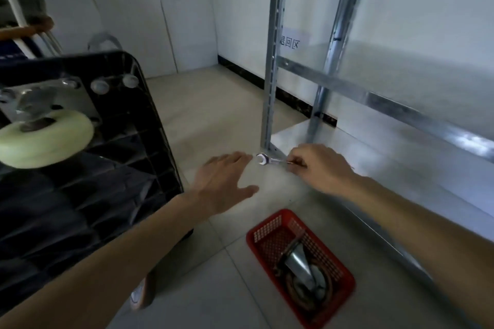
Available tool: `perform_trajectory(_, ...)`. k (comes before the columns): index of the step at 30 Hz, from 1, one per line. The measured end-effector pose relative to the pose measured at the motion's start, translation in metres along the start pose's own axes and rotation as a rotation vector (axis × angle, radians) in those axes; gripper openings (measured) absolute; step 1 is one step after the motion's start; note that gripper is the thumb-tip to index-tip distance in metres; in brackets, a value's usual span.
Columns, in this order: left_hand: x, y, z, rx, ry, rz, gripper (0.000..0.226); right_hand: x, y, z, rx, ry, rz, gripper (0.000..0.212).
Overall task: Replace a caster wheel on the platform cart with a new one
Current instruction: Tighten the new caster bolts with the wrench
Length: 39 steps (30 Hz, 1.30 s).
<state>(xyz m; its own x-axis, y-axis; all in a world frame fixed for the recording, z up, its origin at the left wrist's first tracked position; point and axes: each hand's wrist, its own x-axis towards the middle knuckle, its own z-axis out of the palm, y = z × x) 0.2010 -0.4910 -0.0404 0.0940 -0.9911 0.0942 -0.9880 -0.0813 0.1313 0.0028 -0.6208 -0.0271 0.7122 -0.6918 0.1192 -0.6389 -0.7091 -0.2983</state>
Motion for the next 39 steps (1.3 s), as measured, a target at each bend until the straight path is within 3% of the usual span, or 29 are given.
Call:
perform_trajectory(5, -0.010, 0.007, 0.076, -0.044, -0.197, 0.009, 0.076, -0.042, 0.039, 0.080, 0.061, -0.194, 0.130, 0.017)
perform_trajectory(11, -0.027, 0.008, 0.130, -0.039, -0.283, 0.070, 0.070, -0.085, 0.048, 0.148, 0.105, -0.275, 0.197, 0.010)
perform_trajectory(14, -0.032, 0.003, 0.148, -0.056, -0.303, 0.068, 0.070, -0.101, 0.052, 0.171, 0.116, -0.333, 0.216, 0.019)
perform_trajectory(32, -0.052, 0.003, 0.179, -0.038, -0.418, 0.066, 0.076, -0.119, 0.020, 0.247, 0.013, -0.296, 0.420, 0.012)
perform_trajectory(39, -0.054, -0.003, 0.183, -0.041, -0.395, 0.051, 0.076, -0.121, 0.032, 0.256, 0.013, -0.304, 0.384, 0.017)
